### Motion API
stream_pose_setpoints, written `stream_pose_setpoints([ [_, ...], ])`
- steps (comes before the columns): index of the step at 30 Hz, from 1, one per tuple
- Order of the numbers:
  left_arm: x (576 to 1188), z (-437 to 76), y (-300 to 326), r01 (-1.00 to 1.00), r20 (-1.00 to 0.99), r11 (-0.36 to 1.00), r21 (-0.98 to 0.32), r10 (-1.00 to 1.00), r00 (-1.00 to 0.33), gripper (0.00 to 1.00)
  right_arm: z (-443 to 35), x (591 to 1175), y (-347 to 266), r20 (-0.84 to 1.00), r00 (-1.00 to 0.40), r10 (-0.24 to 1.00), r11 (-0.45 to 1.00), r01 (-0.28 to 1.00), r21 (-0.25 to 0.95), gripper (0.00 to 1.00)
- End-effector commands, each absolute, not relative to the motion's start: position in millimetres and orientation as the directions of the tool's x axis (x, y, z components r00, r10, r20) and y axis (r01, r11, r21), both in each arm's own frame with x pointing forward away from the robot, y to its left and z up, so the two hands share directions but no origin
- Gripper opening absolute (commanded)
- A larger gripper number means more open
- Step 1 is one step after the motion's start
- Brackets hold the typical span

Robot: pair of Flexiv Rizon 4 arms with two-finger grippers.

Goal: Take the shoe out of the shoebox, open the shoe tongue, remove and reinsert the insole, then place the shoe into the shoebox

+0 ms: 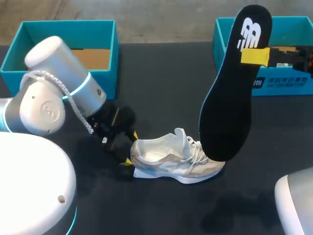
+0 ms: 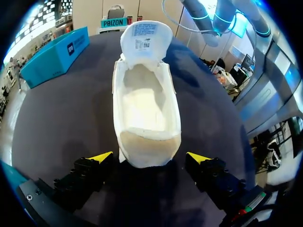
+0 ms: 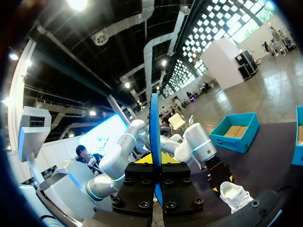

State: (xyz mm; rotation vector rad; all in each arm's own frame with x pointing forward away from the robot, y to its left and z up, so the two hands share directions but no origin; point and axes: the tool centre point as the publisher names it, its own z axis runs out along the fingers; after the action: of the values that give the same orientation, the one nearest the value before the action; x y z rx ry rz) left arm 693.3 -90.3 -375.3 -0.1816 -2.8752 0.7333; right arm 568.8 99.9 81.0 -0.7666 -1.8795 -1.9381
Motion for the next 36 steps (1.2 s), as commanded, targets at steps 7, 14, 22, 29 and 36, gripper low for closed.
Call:
stream_pose_setpoints([
  [7,689,-369,-105,0.120,0.121,0.937,-0.329,0.168,-0.978,1.00,84,570,103,0.588,-0.798,0.131,-0.070,0.585,0.808,0.00],
  [14,684,-368,-110,0.119,0.080,0.983,-0.140,0.131,-0.988,1.00,84,570,103,0.588,-0.798,0.131,-0.070,0.585,0.808,0.00],
  [22,686,-374,-108,0.072,0.065,0.994,-0.082,0.078,-0.995,1.00,84,570,103,0.588,-0.798,0.131,-0.070,0.585,0.808,0.00],
  [29,689,-368,-105,0.061,0.059,0.996,-0.067,0.065,-0.996,1.00,84,570,103,0.588,-0.798,0.131,-0.070,0.585,0.808,0.00],
  [36,689,-351,-107,0.062,0.051,0.995,-0.073,0.066,-0.997,1.00,84,570,103,0.588,-0.798,0.131,-0.070,0.585,0.808,0.00],
])
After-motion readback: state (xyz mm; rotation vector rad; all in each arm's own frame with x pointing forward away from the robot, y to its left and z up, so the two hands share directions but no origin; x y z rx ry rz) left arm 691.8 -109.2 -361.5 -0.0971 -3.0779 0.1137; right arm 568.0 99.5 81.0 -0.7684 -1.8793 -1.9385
